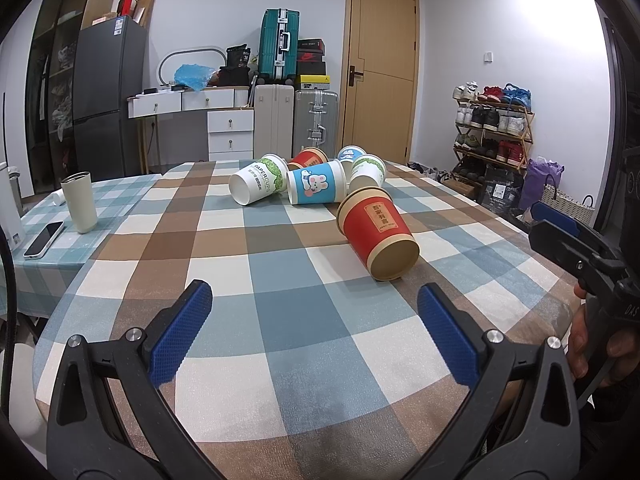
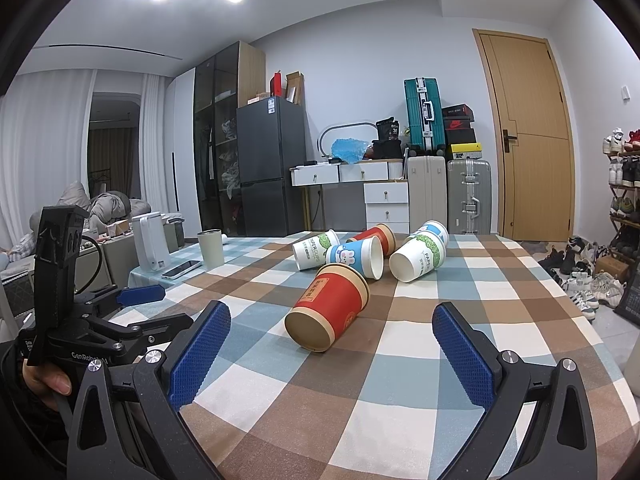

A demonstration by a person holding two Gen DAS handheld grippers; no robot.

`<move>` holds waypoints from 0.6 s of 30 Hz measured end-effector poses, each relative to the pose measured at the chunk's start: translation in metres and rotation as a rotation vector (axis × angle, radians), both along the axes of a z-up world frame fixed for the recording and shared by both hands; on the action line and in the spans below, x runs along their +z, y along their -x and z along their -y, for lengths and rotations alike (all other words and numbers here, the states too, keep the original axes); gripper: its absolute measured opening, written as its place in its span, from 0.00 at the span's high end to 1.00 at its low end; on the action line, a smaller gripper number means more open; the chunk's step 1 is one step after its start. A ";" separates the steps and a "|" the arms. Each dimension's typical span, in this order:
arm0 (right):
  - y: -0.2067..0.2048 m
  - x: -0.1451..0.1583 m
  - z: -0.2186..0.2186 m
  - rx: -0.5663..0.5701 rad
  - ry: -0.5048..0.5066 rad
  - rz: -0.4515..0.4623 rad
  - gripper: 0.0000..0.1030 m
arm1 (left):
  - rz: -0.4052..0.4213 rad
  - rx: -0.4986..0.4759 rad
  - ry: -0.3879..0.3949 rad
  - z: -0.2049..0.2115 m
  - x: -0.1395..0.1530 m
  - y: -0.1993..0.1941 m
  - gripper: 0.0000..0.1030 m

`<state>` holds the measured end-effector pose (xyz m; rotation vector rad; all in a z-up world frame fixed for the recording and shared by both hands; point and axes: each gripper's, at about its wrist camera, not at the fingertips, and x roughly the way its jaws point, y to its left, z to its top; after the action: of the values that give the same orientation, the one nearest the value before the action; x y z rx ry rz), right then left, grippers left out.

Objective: Flip cup upright

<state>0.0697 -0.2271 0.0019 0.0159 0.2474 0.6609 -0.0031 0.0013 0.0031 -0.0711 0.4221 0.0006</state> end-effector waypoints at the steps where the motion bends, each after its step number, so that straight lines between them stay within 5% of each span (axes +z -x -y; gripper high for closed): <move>1: 0.000 0.000 0.000 -0.001 0.000 0.001 0.00 | 0.000 -0.001 -0.001 -0.001 0.000 0.000 0.00; 18: -0.003 0.000 0.004 -0.017 0.008 -0.005 0.00 | -0.003 -0.002 0.001 0.001 0.001 0.001 0.00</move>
<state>0.0723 -0.2306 0.0023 0.0116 0.2545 0.6428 -0.0043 -0.0001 0.0037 -0.0721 0.4254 -0.0017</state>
